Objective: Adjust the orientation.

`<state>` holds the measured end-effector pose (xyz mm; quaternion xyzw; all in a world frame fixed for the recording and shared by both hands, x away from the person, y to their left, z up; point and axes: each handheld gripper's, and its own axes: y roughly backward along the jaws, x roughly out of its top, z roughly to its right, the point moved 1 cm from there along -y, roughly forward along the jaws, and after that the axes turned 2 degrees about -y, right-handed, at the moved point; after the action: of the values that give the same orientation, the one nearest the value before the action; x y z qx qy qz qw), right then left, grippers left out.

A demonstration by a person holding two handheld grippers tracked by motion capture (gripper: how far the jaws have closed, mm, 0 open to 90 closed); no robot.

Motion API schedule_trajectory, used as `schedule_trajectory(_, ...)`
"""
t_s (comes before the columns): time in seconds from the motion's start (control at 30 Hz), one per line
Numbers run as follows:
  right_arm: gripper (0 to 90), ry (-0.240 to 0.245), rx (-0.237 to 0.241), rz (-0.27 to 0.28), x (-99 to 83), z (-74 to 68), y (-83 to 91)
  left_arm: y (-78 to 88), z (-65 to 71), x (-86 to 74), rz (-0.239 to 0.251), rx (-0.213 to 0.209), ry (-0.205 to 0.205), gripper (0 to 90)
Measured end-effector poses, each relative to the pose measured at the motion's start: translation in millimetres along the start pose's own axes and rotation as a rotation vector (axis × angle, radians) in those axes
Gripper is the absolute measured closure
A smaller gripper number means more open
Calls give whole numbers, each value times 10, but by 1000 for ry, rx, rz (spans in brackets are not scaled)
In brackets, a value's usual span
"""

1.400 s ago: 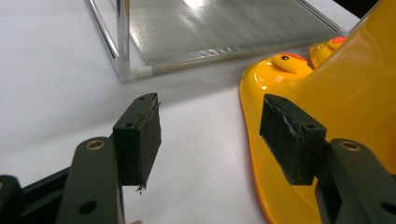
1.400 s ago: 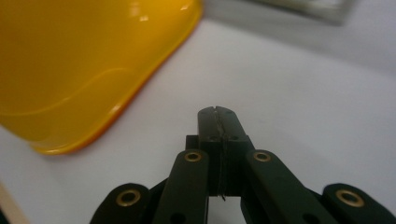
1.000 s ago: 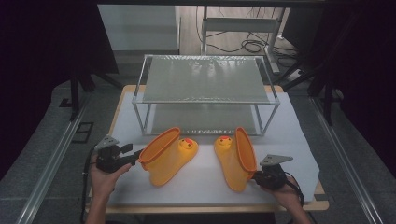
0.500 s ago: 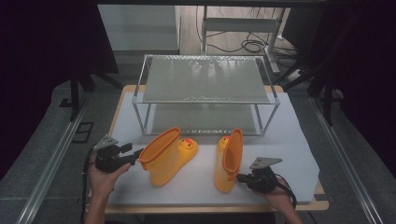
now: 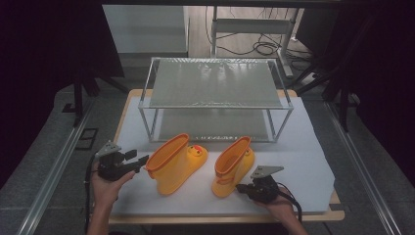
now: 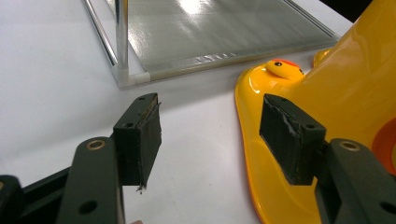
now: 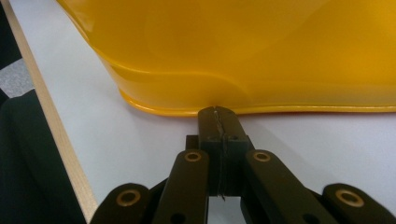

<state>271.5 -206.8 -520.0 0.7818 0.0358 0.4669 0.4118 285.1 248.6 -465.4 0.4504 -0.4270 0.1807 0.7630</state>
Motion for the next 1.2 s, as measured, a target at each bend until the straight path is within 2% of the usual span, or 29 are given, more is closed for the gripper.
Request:
schedule_trajectory(0.07,895,1,-5,7,-17,21,55,15,-6,3,5,0,1,385)
schedule_trajectory(0.1,893,-14,-19,25,-49,75,146,22,-9,3,6,1,5,385)
schedule_trajectory(0.17,887,-20,-30,34,-64,108,185,31,-14,6,6,-8,14,386)
schedule_trajectory(0.27,808,-58,-91,73,-134,281,368,32,-4,14,8,-38,33,401)
schedule_trajectory(0.3,729,-108,-150,109,-174,452,498,29,4,20,5,-46,35,405)
schedule_trajectory(0.33,729,-108,-150,109,-174,452,498,29,11,25,3,-48,34,405)
schedule_trajectory(0.37,685,-128,-172,120,-190,513,541,32,18,35,2,-49,32,405)
schedule_trajectory(0.43,645,-170,-230,146,-236,675,634,46,28,63,2,-56,31,405)
schedule_trajectory(0.47,583,-205,-267,165,-285,803,697,56,34,79,5,-58,32,404)
schedule_trajectory(0.5,583,-205,-267,165,-285,803,697,67,40,97,7,-63,34,404)
schedule_trajectory(0.53,546,-228,-292,171,-321,886,723,79,46,114,12,-72,36,404)
schedule_trajectory(0.6,533,-229,-298,172,-334,909,727,100,52,144,20,-89,42,404)
schedule_trajectory(0.7,508,-227,-320,163,-355,945,722,122,57,186,22,-91,38,403)
schedule_trajectory(0.87,503,-230,-323,166,-364,954,718,145,64,244,19,-111,28,403)
schedule_trajectory(1.2,489,-230,-327,152,-402,976,672,157,66,274,13,-102,13,402)
